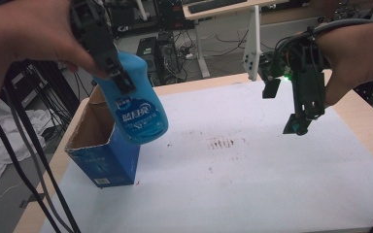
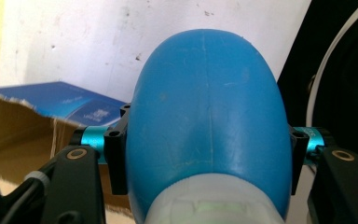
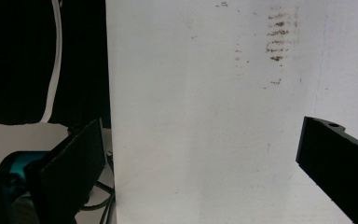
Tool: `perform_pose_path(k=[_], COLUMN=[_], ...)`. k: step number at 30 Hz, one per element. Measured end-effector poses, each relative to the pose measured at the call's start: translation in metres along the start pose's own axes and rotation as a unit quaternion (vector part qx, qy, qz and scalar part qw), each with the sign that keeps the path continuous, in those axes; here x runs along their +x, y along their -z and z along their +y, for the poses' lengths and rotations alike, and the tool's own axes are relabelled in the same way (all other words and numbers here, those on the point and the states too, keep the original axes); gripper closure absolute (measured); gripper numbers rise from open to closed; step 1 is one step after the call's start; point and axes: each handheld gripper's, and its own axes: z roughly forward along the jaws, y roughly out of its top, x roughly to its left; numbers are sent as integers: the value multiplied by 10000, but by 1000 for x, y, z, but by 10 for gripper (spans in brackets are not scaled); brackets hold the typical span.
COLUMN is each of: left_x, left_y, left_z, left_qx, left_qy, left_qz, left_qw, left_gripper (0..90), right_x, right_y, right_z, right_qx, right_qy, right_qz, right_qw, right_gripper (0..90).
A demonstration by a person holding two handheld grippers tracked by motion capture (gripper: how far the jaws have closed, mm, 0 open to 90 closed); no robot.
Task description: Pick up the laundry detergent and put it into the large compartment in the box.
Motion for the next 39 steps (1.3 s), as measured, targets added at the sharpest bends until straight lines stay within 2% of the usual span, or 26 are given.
perform_pose_path(k=[3,5,9,15,20,27,30,35,36,39], left_x=[9,16,29,48,60,72,78,84,85,87], left_y=[8,12,16,26,28,18,11,-1,-3,-11], left_z=[-10,-17,-32,-58,-75,-88,-92,-95,-95,-94], left_qx=[-45,-44,-71,-103,-41,200,236,269,318,323], left_qy=[303,433,803,1347,1777,2088,2164,2200,2153,2123], left_qz=[-13,-9,59,146,224,422,410,360,345,274], left_qw=[9995,9991,9967,9907,9838,9769,9752,9745,9754,9763], left_gripper=[384,383,383,383,383,383,383,383,383,383], right_x=[0,0,-1,-3,-4,-5,-6,-7,-7,-7], right_y=[0,-1,-2,-4,-5,-6,-6,-6,-7,-7], right_z=[1,2,3,4,7,10,12,12,12,12], right_qx=[7,4,21,67,86,94,93,109,119,124], right_qy=[16,13,2,11,13,0,15,2,-4,-9], right_qz=[4,11,16,44,64,66,69,67,74,61], right_qw=[10000,10000,10000,10000,9999,9999,9999,9999,9999,9999], right_gripper=[7,6,6,6,6,6,7,7,6,6])
